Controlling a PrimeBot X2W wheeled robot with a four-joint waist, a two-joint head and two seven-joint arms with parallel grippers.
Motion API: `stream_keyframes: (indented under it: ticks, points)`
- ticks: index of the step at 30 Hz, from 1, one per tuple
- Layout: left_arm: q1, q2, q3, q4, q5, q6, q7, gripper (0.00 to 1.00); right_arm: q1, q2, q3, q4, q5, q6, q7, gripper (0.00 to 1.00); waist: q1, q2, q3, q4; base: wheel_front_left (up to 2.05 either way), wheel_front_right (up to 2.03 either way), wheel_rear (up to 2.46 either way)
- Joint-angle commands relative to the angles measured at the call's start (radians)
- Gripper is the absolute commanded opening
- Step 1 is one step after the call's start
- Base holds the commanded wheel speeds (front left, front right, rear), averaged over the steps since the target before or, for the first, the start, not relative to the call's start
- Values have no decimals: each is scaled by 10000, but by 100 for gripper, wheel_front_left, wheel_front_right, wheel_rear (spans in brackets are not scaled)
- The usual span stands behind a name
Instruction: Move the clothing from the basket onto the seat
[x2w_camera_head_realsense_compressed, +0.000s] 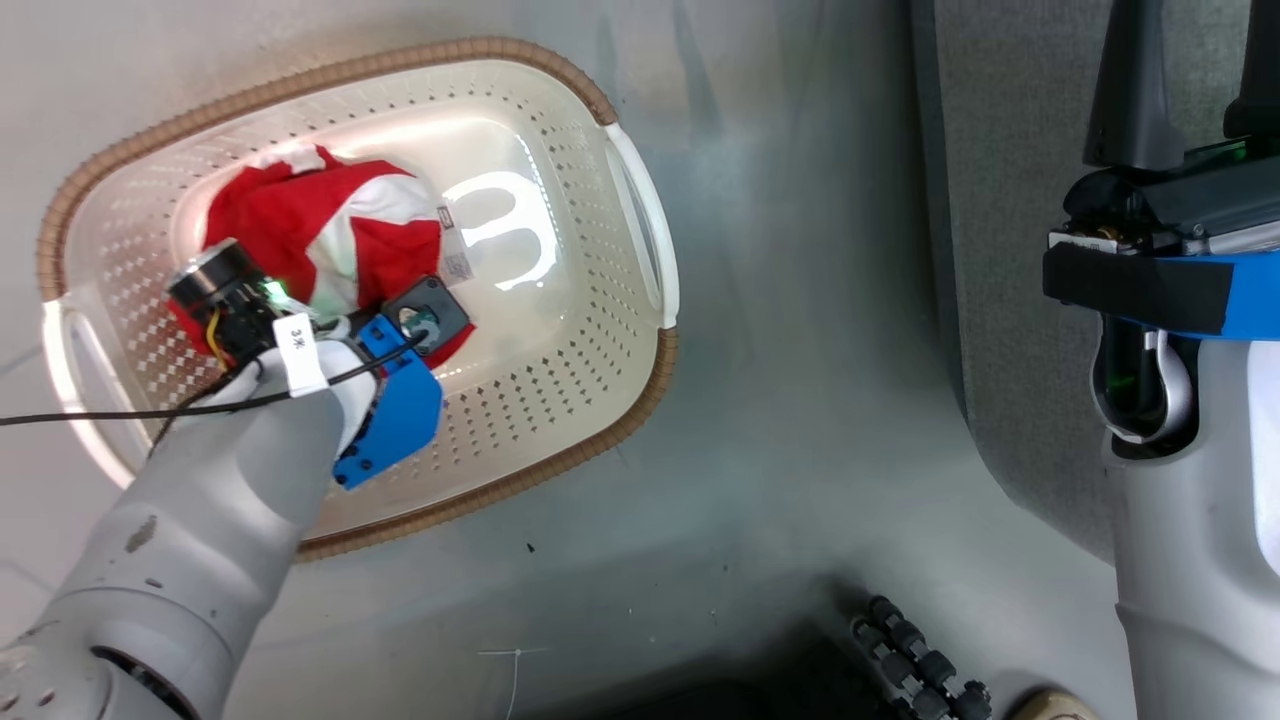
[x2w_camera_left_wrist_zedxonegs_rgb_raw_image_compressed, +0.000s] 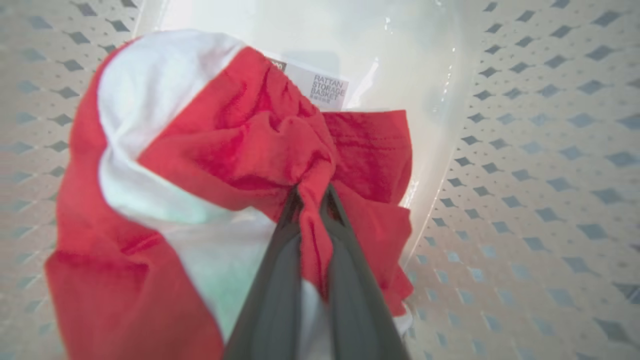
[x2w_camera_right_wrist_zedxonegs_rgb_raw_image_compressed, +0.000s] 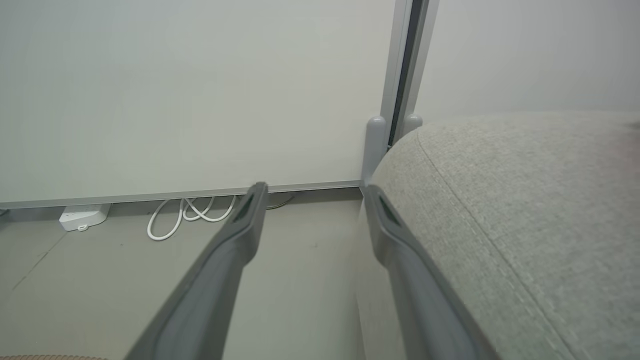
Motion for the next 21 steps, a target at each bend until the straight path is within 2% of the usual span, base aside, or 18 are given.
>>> stream_keyframes:
  ticks: [1,12,21]
  points:
    - [102,-35,-6,15,-53,-45,-99,0,119,-52,-26,27,-61,-3,0,100,0,0,-201,123,0,0,0]
    - [733,-844,-123,-212,-674,-116,-1313,0,638,-278,-248,399,-129,-3,0,100,0,0,-1768,704,0,0,0]
    - [1601,-1165,-78,-825,-1665,-126,-2253,0,1591,-426,-435,846,-246,-3,0,100,0,0,-3535,1188,0,0,0]
